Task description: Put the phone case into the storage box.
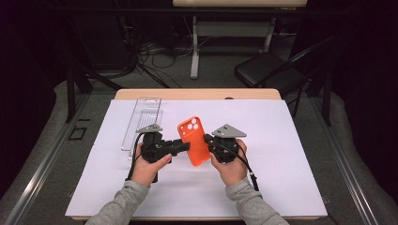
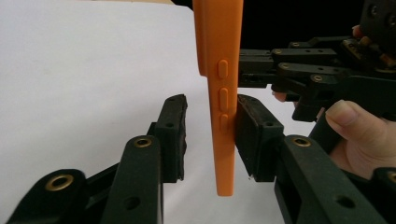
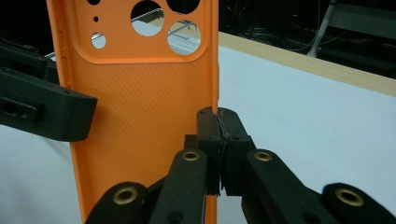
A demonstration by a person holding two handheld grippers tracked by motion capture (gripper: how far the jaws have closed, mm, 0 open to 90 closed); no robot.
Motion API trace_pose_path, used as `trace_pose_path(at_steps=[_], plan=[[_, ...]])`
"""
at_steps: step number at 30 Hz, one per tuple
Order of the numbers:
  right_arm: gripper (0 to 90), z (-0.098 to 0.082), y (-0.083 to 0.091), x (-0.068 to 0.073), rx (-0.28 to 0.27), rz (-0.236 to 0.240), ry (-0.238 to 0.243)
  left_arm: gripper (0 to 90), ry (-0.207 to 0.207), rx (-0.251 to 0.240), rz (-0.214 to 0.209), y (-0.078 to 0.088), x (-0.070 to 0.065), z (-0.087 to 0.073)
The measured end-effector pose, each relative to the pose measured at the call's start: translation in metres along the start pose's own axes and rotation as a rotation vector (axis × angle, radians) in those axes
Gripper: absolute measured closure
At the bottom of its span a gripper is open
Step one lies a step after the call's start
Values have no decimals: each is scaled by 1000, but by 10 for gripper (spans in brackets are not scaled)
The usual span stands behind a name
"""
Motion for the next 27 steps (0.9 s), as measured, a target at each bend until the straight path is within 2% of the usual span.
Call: trace_pose_path(at_steps=[3, 7, 11, 21, 27], plan=[[890, -1, 0, 2, 1, 3, 4, 645, 7, -4, -1, 1, 0, 0], [890, -1, 0, 3, 0, 7, 6, 680, 70, 1, -38, 1, 1, -1], [890, -2, 0, 5, 3, 12, 9, 697, 94, 6, -47, 0, 3, -3], [889, -4, -1, 8, 6, 17, 16, 773, 127, 13, -55, 1, 3, -3], [889, -4, -2, 8, 3, 19, 16, 787, 124, 12, -53, 1, 2, -3]])
Point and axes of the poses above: each handheld gripper's, and its own axes: y roughly backward along the jaws, z roughly out of its top, x roughly to its left, the point moved 5 cm from there along -y, roughly forward along the jaws, and after that the axes turned 12 degrees about -z, right-handed, at the moved point
